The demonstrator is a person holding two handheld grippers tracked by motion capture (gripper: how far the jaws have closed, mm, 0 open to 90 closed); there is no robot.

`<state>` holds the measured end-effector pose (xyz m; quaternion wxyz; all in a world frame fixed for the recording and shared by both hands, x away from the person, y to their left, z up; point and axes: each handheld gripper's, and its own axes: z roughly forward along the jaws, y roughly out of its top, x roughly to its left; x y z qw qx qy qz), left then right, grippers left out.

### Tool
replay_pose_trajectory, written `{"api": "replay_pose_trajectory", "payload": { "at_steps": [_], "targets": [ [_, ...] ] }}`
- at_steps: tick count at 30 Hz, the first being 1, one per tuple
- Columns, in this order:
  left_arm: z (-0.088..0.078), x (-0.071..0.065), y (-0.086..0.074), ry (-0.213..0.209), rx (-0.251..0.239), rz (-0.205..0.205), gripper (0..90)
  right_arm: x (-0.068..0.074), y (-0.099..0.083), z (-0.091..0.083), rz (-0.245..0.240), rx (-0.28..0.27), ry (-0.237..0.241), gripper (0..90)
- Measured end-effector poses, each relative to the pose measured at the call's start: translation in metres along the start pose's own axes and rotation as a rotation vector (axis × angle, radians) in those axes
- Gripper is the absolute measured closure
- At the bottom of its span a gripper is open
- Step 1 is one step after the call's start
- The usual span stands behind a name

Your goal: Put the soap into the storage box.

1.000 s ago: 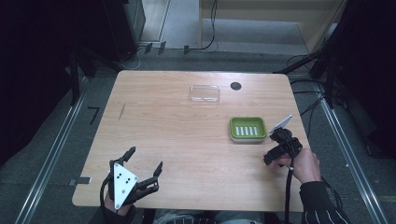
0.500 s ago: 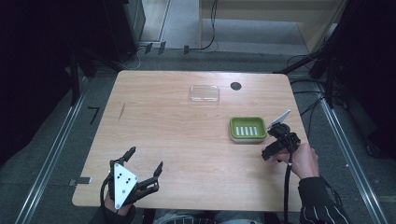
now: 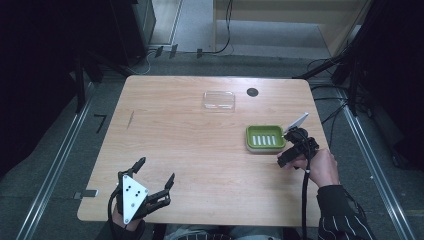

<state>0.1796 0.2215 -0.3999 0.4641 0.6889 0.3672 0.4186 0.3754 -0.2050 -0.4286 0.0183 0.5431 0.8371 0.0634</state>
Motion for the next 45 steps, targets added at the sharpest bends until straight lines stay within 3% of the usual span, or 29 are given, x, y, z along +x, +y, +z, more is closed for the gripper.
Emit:
{"api": "replay_pose_trajectory", "payload": {
  "at_steps": [45],
  "targets": [
    [-0.003,0.0,-0.001,0.006,0.008,0.009,12.9,0.009,0.032,-0.016,-0.012,-0.057,0.023,13.1]
  ]
}}
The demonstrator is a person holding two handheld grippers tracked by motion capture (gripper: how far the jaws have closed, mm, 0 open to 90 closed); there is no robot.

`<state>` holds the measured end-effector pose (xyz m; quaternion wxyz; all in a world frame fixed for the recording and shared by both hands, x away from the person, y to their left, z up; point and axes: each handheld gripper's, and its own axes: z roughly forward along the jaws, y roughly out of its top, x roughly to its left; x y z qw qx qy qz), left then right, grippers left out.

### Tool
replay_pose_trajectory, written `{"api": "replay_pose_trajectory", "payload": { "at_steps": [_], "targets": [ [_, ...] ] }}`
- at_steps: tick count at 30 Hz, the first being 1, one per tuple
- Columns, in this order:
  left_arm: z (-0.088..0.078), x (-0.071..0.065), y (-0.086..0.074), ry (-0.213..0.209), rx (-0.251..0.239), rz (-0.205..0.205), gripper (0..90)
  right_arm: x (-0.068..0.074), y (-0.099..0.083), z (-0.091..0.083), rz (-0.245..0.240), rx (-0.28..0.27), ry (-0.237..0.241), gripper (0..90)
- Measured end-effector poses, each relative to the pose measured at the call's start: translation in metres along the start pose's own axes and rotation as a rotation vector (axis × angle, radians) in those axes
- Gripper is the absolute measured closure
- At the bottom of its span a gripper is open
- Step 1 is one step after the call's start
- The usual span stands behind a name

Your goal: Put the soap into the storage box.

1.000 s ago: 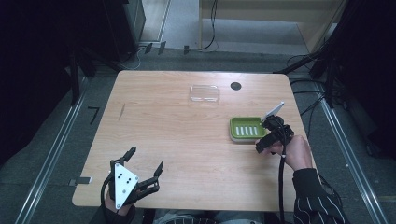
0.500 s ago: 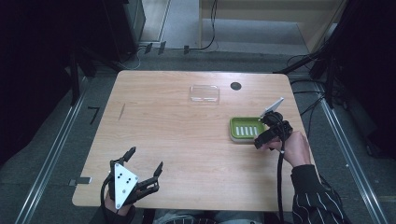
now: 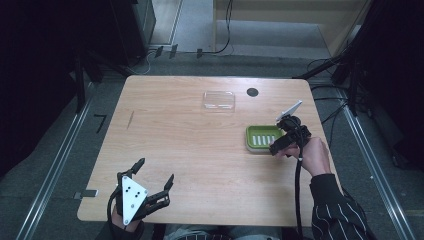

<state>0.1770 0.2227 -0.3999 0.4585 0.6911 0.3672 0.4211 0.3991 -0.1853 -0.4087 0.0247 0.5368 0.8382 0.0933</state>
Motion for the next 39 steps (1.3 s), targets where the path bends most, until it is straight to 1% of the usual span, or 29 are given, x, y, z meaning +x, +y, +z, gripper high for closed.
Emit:
{"api": "replay_pose_trajectory", "payload": {
  "at_steps": [3,5,6,8,11,20,21,24,25,31,36,39],
  "targets": [
    [-0.001,0.0,0.0,0.003,-0.002,-0.002,13.0,0.001,0.001,0.0,0.001,-0.003,-0.002,13.1],
    [-0.002,0.001,-0.001,0.006,-0.004,-0.005,13.0,0.002,0.002,0.0,0.01,0.001,-0.013,13.1],
    [-0.002,0.001,-0.001,0.009,-0.007,-0.007,13.0,0.002,0.003,0.001,0.003,-0.004,-0.018,13.1],
    [-0.002,0.001,-0.001,0.009,-0.006,-0.006,13.0,0.002,0.004,0.001,0.004,0.001,-0.016,13.1],
    [-0.004,0.001,-0.001,0.014,-0.002,-0.007,13.0,0.004,0.008,0.002,0.003,-0.007,-0.015,13.1],
    [-0.005,0.001,-0.001,0.017,-0.003,-0.008,13.0,0.01,0.017,0.004,-0.021,-0.01,-0.008,13.1],
    [-0.005,0.002,-0.001,0.017,-0.002,-0.008,13.0,0.01,0.019,0.005,-0.021,-0.019,-0.003,13.1],
    [-0.005,0.002,-0.001,0.019,-0.004,-0.012,13.0,0.011,0.023,0.006,-0.014,-0.014,-0.004,13.1],
    [-0.005,0.002,-0.001,0.019,-0.005,-0.013,13.0,0.011,0.024,0.006,-0.024,-0.014,-0.007,13.1],
    [-0.006,0.002,-0.002,0.019,-0.006,-0.009,13.0,0.015,0.03,0.008,-0.028,-0.016,-0.006,13.1],
    [-0.007,0.002,-0.002,0.024,-0.006,-0.01,13.0,0.016,0.033,0.007,-0.025,-0.025,-0.006,13.1],
    [-0.007,0.002,-0.002,0.023,-0.003,-0.007,13.0,0.014,0.035,0.007,-0.025,-0.034,0.0,13.1]
  ]
}}
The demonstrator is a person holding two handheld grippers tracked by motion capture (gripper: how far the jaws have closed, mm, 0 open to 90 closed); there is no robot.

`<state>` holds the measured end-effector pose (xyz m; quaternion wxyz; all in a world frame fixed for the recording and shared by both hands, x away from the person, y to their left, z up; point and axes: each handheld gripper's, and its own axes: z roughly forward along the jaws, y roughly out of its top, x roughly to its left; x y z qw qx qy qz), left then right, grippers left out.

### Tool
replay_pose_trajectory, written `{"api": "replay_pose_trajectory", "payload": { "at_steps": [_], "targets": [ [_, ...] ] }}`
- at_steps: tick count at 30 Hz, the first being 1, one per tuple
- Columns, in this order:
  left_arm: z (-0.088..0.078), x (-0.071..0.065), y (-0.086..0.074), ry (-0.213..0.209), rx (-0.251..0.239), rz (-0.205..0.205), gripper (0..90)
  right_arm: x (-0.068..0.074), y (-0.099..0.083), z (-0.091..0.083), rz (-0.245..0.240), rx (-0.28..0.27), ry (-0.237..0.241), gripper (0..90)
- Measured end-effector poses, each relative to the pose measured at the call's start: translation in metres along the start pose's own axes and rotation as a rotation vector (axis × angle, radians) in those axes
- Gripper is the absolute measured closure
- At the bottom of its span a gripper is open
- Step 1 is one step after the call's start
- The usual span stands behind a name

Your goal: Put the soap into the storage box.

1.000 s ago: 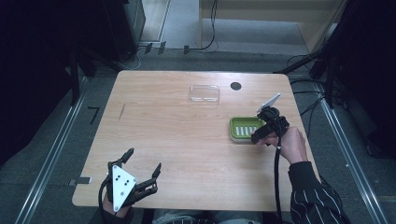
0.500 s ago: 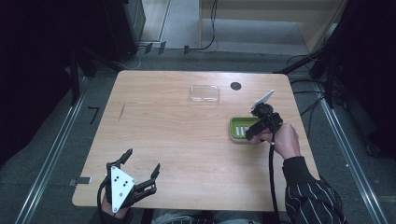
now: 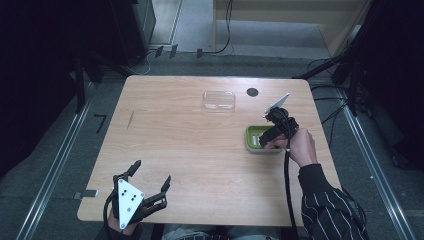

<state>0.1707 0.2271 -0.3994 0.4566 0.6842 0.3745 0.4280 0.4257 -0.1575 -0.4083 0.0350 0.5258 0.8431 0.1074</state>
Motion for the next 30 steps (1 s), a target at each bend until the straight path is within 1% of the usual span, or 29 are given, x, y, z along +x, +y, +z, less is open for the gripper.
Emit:
{"api": "replay_pose_trajectory", "payload": {
  "at_steps": [8,16,22,23,27,30],
  "targets": [
    [-0.0007,0.0001,-0.0003,-0.001,0.0,0.002,13.0,-0.002,0.0009,0.0007,0.012,0.003,0.001,13.1],
    [-0.001,0.0003,-0.0004,0.0,-0.002,0.004,13.0,-0.0029,0.0013,-0.0006,0.019,-0.008,-0.001,13.1],
    [-0.0007,0.0,-0.0003,-0.001,0.0,0.004,13.0,-0.0045,0.0017,0.0013,0.037,-0.014,0.001,13.1],
    [-0.0006,0.0001,-0.0002,-0.002,0.001,0.005,13.0,-0.0051,0.0033,0.0021,0.047,-0.011,0.002,13.1],
    [0.0001,-0.0002,-0.0001,-0.005,0.0,0.009,13.0,-0.0033,0.0064,0.0044,0.053,-0.02,0.009,13.1],
    [0.0,0.0001,-0.0003,-0.004,-0.002,0.004,13.0,-0.0023,0.008,0.0055,0.052,-0.021,0.006,13.1]
  ]
}}
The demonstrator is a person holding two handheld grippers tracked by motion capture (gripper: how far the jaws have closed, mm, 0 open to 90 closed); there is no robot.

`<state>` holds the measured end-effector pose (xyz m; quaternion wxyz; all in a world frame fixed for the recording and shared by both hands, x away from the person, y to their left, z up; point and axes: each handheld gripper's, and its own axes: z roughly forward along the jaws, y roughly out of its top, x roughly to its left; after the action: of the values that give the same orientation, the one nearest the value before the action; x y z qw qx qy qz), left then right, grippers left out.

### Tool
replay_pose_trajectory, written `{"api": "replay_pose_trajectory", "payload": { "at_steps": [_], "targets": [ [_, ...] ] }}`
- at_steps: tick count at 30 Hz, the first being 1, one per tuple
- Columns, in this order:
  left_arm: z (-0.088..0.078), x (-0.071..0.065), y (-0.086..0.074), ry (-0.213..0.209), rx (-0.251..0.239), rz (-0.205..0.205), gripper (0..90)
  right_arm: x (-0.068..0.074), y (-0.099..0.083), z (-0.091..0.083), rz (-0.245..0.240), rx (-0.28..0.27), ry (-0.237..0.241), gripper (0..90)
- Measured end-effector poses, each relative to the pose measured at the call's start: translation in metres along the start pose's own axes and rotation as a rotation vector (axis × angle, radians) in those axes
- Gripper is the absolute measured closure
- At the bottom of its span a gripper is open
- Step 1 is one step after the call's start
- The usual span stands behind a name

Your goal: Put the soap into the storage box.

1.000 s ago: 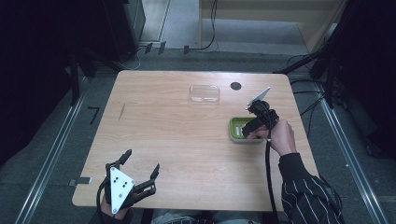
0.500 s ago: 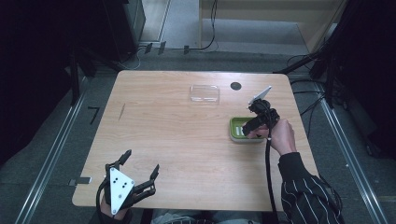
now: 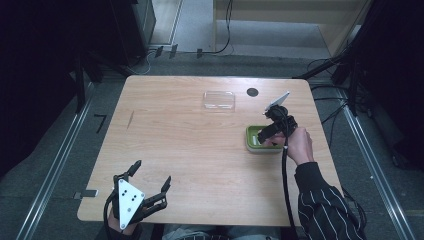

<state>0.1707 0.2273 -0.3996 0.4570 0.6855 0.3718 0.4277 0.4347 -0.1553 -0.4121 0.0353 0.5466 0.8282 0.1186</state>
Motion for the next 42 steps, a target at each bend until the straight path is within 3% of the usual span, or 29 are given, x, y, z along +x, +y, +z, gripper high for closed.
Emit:
{"api": "replay_pose_trajectory", "payload": {
  "at_steps": [11,42],
  "targets": [
    [-0.001,0.0,0.0,0.003,0.0,0.001,13.0,-0.004,0.003,0.006,0.056,-0.023,0.034,13.2],
    [0.0,0.0,0.0,0.004,0.004,0.002,13.0,-0.007,0.01,0.025,0.145,-0.037,0.035,13.1]
  ]
}}
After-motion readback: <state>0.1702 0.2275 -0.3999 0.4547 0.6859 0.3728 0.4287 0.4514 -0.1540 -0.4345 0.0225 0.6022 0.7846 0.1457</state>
